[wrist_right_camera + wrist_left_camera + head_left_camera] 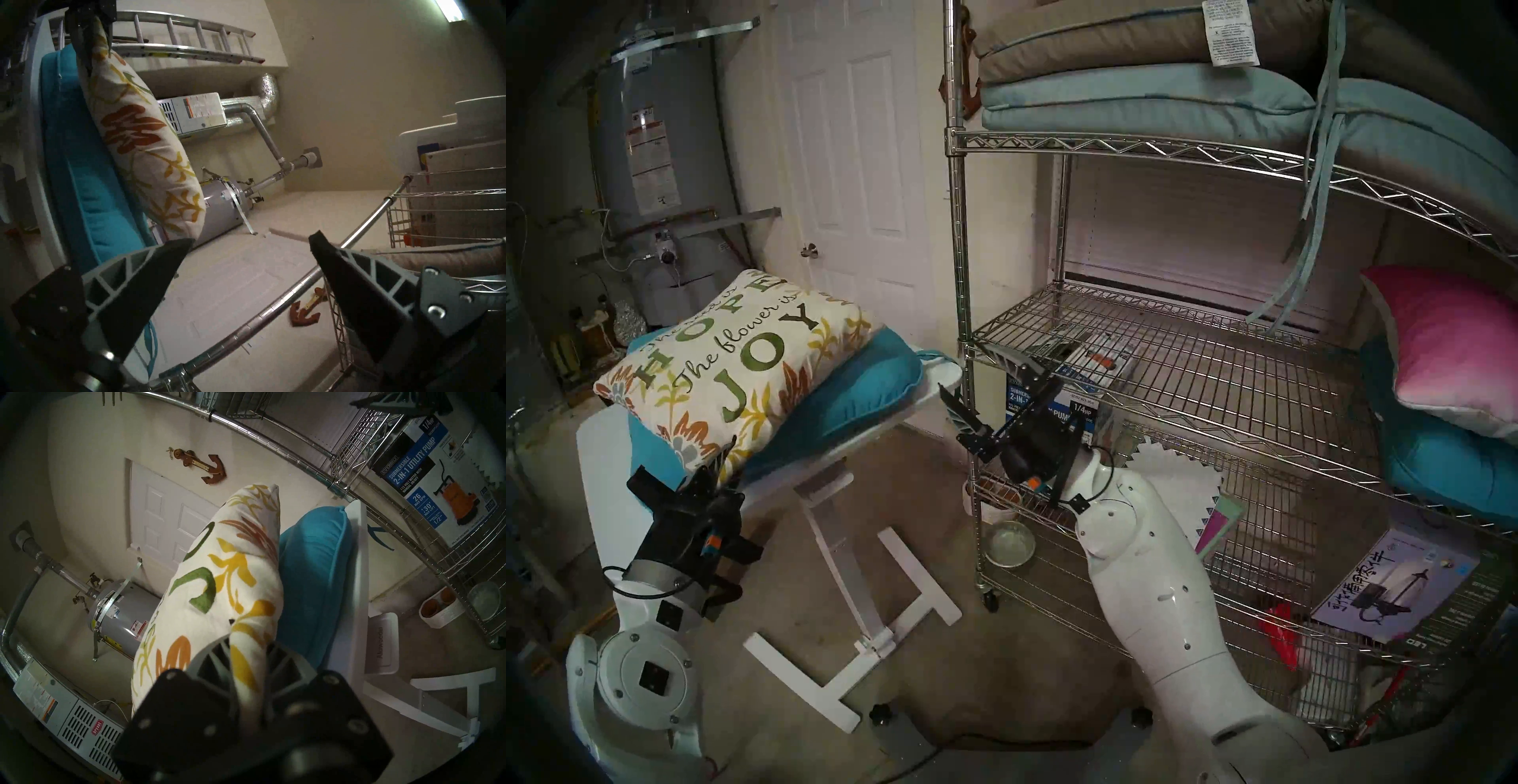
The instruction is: Put cushion on the shelf
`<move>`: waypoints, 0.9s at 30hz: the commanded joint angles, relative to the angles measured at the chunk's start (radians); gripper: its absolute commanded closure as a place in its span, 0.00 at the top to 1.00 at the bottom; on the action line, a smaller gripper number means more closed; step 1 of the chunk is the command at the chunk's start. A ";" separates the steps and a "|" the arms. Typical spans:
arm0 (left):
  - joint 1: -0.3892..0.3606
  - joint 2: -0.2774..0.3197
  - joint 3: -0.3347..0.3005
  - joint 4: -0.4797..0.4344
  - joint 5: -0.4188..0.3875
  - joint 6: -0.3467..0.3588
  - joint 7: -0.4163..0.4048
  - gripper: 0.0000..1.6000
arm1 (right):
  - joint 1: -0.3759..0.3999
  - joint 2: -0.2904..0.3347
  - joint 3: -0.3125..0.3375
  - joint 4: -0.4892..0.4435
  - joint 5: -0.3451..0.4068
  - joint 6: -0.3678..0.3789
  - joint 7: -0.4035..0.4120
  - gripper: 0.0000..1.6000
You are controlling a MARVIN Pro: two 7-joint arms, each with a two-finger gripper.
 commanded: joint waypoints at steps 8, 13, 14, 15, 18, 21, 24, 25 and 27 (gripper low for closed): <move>0.026 -0.013 -0.027 -0.027 -0.014 -0.020 0.004 0.00 | 0.179 -0.088 -0.082 0.127 -0.107 0.000 -0.112 1.00; 0.032 -0.017 -0.032 -0.026 -0.020 -0.028 0.002 0.00 | 0.217 -0.106 -0.104 0.181 -0.151 0.000 -0.157 1.00; 0.033 -0.018 -0.034 -0.026 -0.020 -0.030 0.002 0.00 | 0.228 -0.109 -0.111 0.194 -0.161 0.000 -0.169 1.00; 0.034 -0.018 -0.035 -0.026 -0.021 -0.031 0.002 0.00 | 0.233 -0.112 -0.115 0.202 -0.170 0.000 -0.179 1.00; 0.035 -0.020 -0.041 -0.025 -0.024 -0.035 0.002 0.00 | 0.261 -0.123 -0.131 0.244 -0.198 0.000 -0.209 1.00; 0.035 -0.021 -0.046 -0.024 -0.026 -0.036 0.002 0.00 | 0.281 -0.128 -0.141 0.275 -0.219 0.000 -0.229 1.00; 0.035 -0.022 -0.053 -0.023 -0.029 -0.039 0.001 0.00 | 0.308 -0.136 -0.152 0.321 -0.245 0.000 -0.259 1.00; 0.035 -0.022 -0.055 -0.022 -0.030 -0.039 0.001 0.00 | 0.318 -0.139 -0.155 0.337 -0.253 0.000 -0.267 1.00; 0.035 -0.023 -0.059 -0.021 -0.032 -0.040 0.000 0.00 | 0.337 -0.144 -0.161 0.369 -0.269 0.000 -0.283 1.00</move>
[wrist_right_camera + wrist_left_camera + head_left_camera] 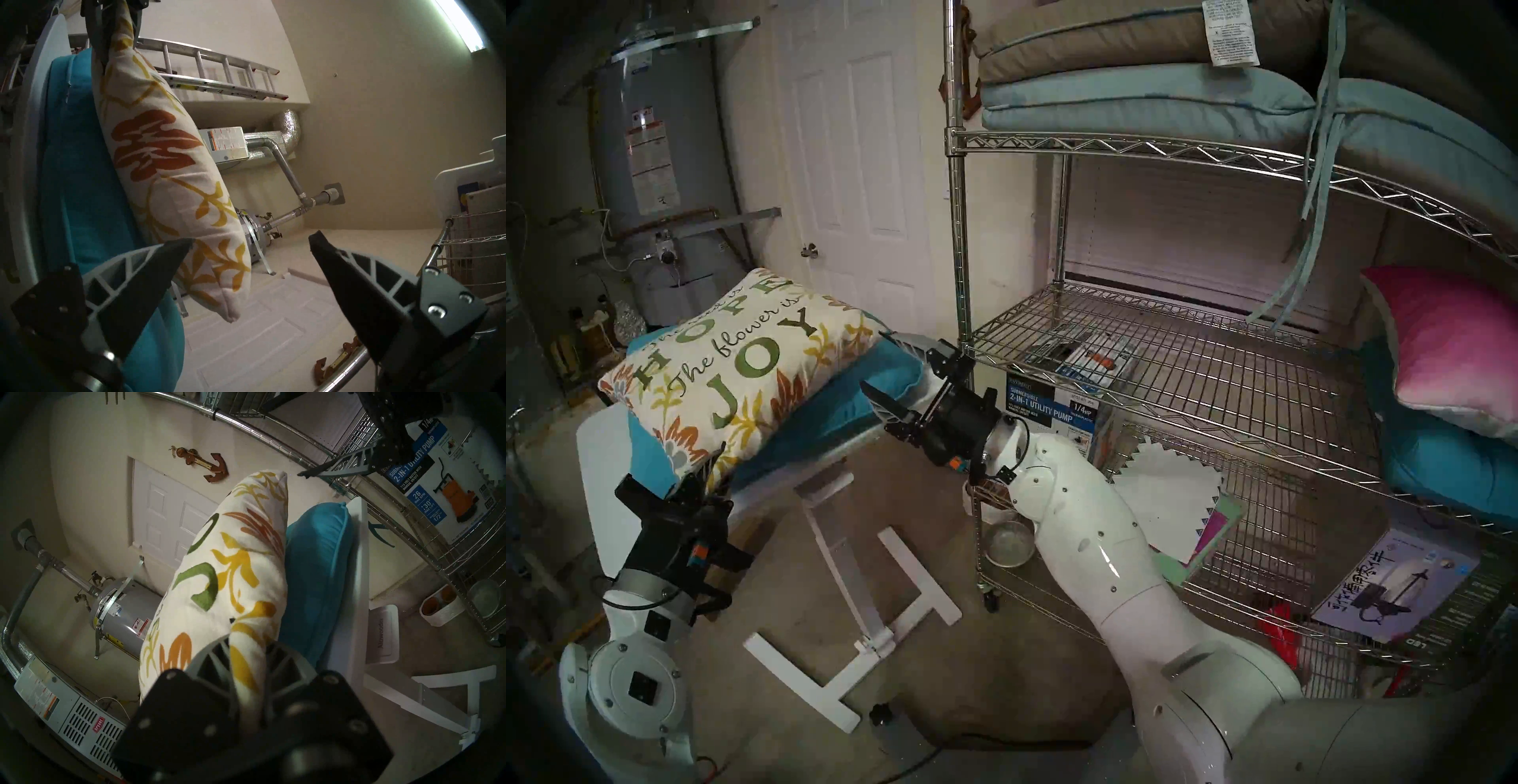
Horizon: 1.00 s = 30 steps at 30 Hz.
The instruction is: Put cushion on the shelf
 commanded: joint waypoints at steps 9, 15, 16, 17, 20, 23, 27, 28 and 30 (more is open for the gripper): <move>0.004 -0.002 -0.037 -0.011 -0.011 -0.002 -0.002 0.00 | 0.182 -0.073 -0.018 0.200 -0.092 0.041 -0.103 1.00; -0.001 -0.002 -0.048 -0.003 -0.014 -0.003 -0.006 0.00 | 0.239 -0.087 -0.001 0.275 -0.114 0.076 -0.115 1.00; -0.002 -0.002 -0.050 -0.001 -0.015 -0.002 -0.006 0.00 | 0.240 -0.090 0.005 0.276 -0.117 0.082 -0.115 1.00; -0.004 -0.001 -0.052 0.002 -0.015 -0.002 -0.007 0.00 | 0.254 -0.092 0.006 0.291 -0.120 0.086 -0.117 1.00; -0.009 0.001 -0.056 0.007 -0.016 0.000 -0.008 0.00 | 0.285 -0.102 0.013 0.327 -0.129 0.101 -0.120 1.00; -0.013 0.002 -0.058 0.009 -0.017 0.002 -0.010 0.00 | 0.300 -0.107 0.016 0.347 -0.138 0.110 -0.125 1.00; -0.024 0.005 -0.062 0.016 -0.019 0.005 -0.015 0.00 | 0.337 -0.127 0.022 0.392 -0.156 0.131 -0.135 1.00; -0.024 0.005 -0.062 0.016 -0.019 0.005 -0.015 0.00 | 0.337 -0.127 0.022 0.392 -0.156 0.131 -0.135 1.00; -0.030 0.006 -0.064 0.020 -0.021 0.007 -0.018 0.00 | 0.371 -0.137 0.018 0.435 -0.169 0.140 -0.143 1.00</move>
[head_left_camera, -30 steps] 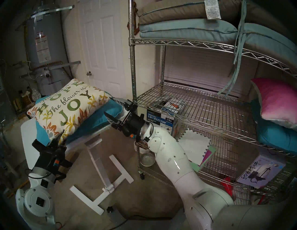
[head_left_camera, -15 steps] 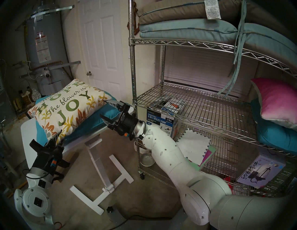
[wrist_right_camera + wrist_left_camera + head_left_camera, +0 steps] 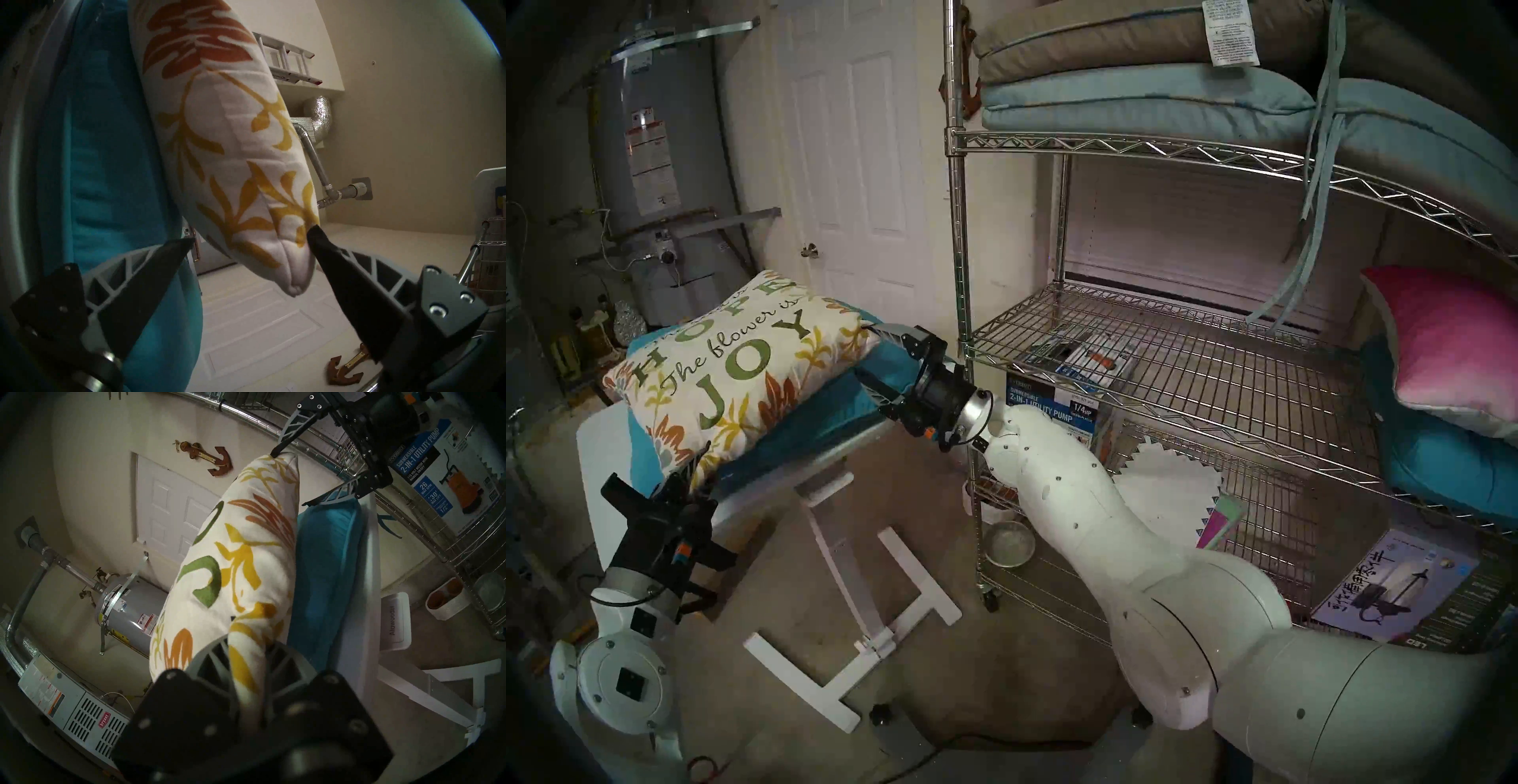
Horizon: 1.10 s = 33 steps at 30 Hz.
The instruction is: Put cushion on the shelf
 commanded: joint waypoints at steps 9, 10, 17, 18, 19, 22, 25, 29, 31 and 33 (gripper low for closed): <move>-0.023 0.012 -0.020 0.015 -0.005 0.013 -0.011 0.00 | 0.168 -0.069 0.009 0.096 -0.030 0.042 -0.073 1.00; -0.023 0.012 -0.020 0.015 -0.005 0.013 -0.011 0.00 | 0.168 -0.069 0.009 0.096 -0.030 0.042 -0.073 1.00; -0.028 0.017 -0.005 0.012 -0.001 0.014 -0.022 0.00 | 0.184 -0.063 -0.009 0.124 -0.069 0.035 -0.156 1.00; -0.029 0.017 -0.002 0.011 0.000 0.015 -0.024 0.00 | 0.178 -0.062 -0.016 0.123 -0.077 0.031 -0.180 1.00; -0.030 0.017 0.001 0.009 0.001 0.017 -0.025 0.00 | 0.171 -0.060 -0.022 0.119 -0.085 0.027 -0.197 1.00; -0.028 0.018 0.008 0.004 0.006 0.020 -0.030 0.00 | 0.131 -0.042 -0.052 0.087 -0.110 0.003 -0.242 1.00; -0.025 0.016 0.013 -0.001 0.011 0.022 -0.031 0.00 | 0.087 -0.022 -0.082 0.051 -0.136 -0.009 -0.290 1.00; -0.023 0.012 0.027 -0.008 0.020 0.023 -0.032 0.00 | 0.053 -0.003 -0.120 0.040 -0.174 0.001 -0.354 1.00; -0.021 0.011 0.034 -0.012 0.024 0.023 -0.031 0.00 | 0.054 0.001 -0.138 0.049 -0.193 0.012 -0.388 1.00; -0.017 0.009 0.039 -0.016 0.027 0.023 -0.029 0.00 | 0.060 0.004 -0.157 0.059 -0.212 0.018 -0.418 1.00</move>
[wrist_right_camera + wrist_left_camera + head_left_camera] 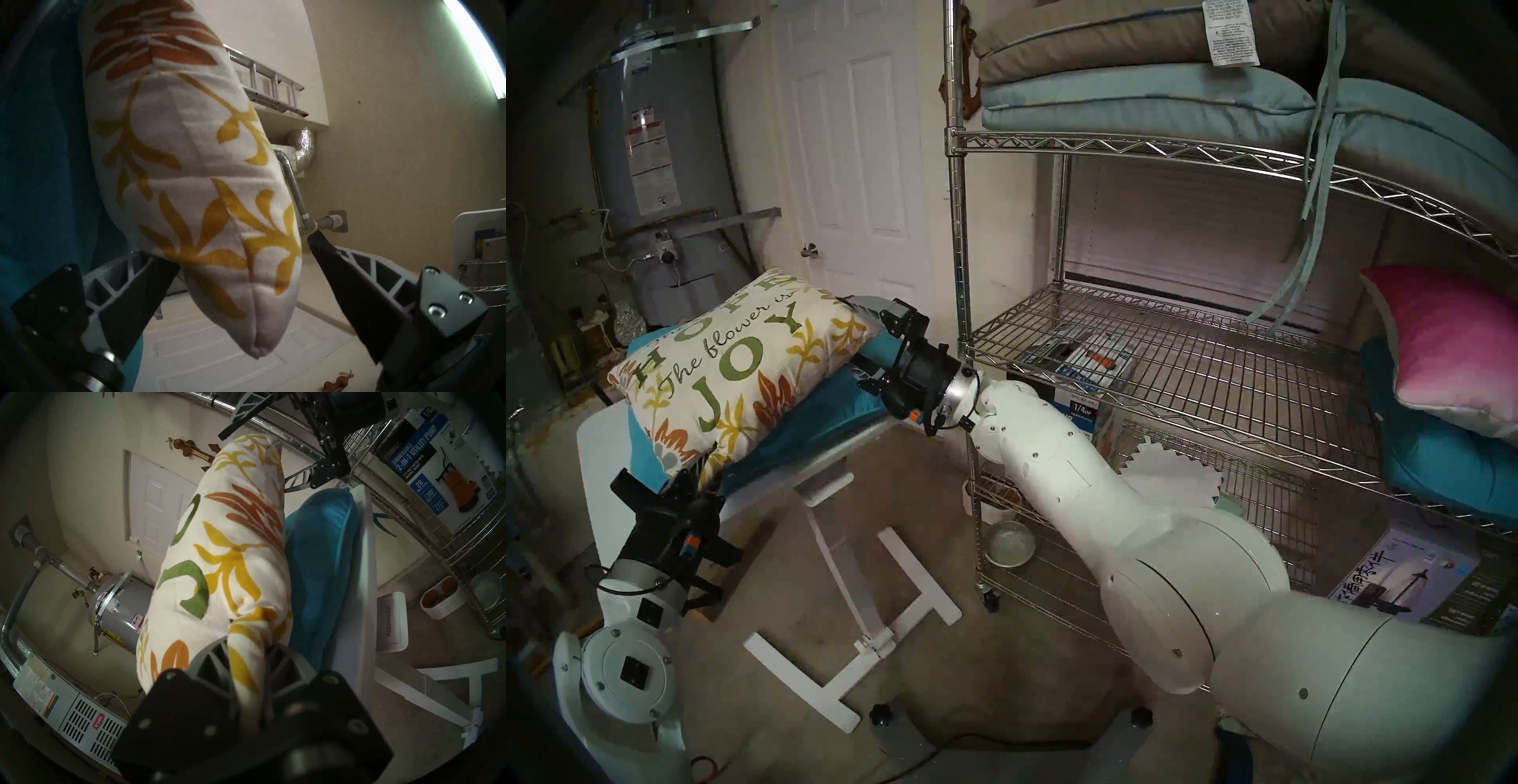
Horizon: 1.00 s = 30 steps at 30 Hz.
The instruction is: Put cushion on the shelf
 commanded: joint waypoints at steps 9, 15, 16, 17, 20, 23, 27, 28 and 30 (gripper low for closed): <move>0.021 -0.014 0.019 -0.032 0.006 -0.007 0.010 0.00 | 0.012 -0.025 -0.075 0.049 -0.070 0.015 -0.181 0.00; 0.031 -0.028 0.011 -0.029 -0.030 -0.023 0.011 0.00 | 0.006 -0.019 -0.055 0.041 -0.060 0.025 -0.198 0.00; 0.032 -0.028 0.009 -0.031 -0.033 -0.024 0.011 0.00 | 0.004 -0.017 -0.047 0.039 -0.054 0.026 -0.205 0.00; 0.031 -0.029 0.007 -0.032 -0.035 -0.027 0.014 0.00 | 0.000 -0.015 -0.032 0.034 -0.042 0.030 -0.206 0.00; 0.027 -0.027 0.006 -0.031 -0.040 -0.028 0.012 0.00 | -0.009 -0.004 0.007 0.019 -0.013 0.032 -0.212 0.00; 0.017 -0.021 0.008 -0.026 -0.039 -0.032 0.011 0.00 | -0.021 0.013 0.055 -0.003 0.022 0.035 -0.221 0.00; 0.002 -0.010 0.005 -0.024 -0.040 -0.037 0.005 0.00 | -0.037 0.051 0.097 -0.034 0.040 0.028 -0.236 0.00; -0.002 -0.008 0.003 -0.024 -0.041 -0.037 0.004 0.00 | -0.042 0.062 0.105 -0.039 0.042 0.028 -0.238 0.00; -0.015 -0.001 -0.001 -0.020 -0.041 -0.040 0.002 0.00 | -0.051 0.083 0.122 -0.048 0.046 0.025 -0.241 0.00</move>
